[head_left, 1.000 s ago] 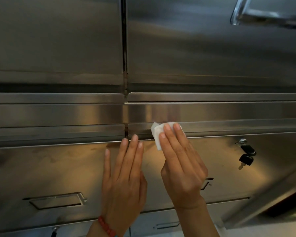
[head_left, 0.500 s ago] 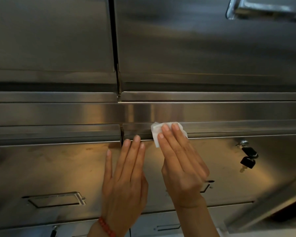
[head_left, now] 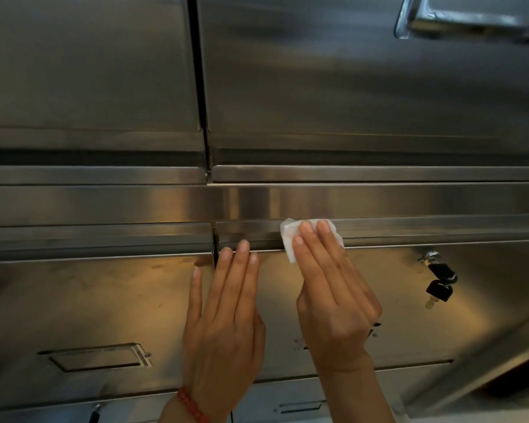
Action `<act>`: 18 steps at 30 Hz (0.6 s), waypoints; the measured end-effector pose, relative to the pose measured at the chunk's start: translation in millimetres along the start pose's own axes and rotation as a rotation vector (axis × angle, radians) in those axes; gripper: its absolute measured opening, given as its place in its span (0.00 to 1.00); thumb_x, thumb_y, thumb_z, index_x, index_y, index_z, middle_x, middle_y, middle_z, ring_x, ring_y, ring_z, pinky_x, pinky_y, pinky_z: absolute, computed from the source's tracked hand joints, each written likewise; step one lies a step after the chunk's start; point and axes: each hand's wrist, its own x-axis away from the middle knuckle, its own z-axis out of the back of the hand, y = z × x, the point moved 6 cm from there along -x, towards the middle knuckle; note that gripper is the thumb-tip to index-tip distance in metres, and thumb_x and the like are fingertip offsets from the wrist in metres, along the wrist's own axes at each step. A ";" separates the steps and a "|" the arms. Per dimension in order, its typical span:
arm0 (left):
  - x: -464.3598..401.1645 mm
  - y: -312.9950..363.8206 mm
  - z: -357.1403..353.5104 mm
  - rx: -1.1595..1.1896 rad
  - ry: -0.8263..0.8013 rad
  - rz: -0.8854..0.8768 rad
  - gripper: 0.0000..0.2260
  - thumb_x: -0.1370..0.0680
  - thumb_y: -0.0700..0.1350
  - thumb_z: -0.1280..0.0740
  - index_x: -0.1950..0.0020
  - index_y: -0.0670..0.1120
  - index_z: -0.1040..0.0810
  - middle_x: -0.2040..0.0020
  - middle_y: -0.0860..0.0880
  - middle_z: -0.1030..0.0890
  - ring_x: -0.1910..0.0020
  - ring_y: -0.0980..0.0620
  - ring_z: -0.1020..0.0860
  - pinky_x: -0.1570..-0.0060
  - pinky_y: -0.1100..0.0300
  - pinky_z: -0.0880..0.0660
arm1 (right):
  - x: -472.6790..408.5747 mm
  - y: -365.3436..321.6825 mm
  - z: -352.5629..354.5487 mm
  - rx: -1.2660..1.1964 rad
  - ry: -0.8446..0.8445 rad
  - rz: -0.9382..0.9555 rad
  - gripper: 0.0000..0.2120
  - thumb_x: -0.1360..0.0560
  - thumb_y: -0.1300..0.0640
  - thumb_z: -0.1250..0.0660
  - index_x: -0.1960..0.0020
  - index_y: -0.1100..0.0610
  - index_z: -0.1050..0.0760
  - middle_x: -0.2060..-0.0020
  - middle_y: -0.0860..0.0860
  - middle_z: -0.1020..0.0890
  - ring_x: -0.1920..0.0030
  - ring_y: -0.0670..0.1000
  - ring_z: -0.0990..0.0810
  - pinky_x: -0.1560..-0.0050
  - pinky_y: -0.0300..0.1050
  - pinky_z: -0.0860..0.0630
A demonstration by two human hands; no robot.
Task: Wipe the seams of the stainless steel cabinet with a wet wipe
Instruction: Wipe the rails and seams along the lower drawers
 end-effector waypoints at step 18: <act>-2.5 8.7 3.7 0.001 0.019 0.057 0.27 0.27 0.40 0.43 0.29 0.38 0.40 0.28 0.42 0.39 0.28 0.45 0.41 0.30 0.46 0.45 | -3.1 -0.7 2.4 -0.008 -0.005 0.036 0.08 0.22 0.68 0.36 0.45 0.64 0.21 0.45 0.57 0.19 0.42 0.54 0.21 0.44 0.48 0.22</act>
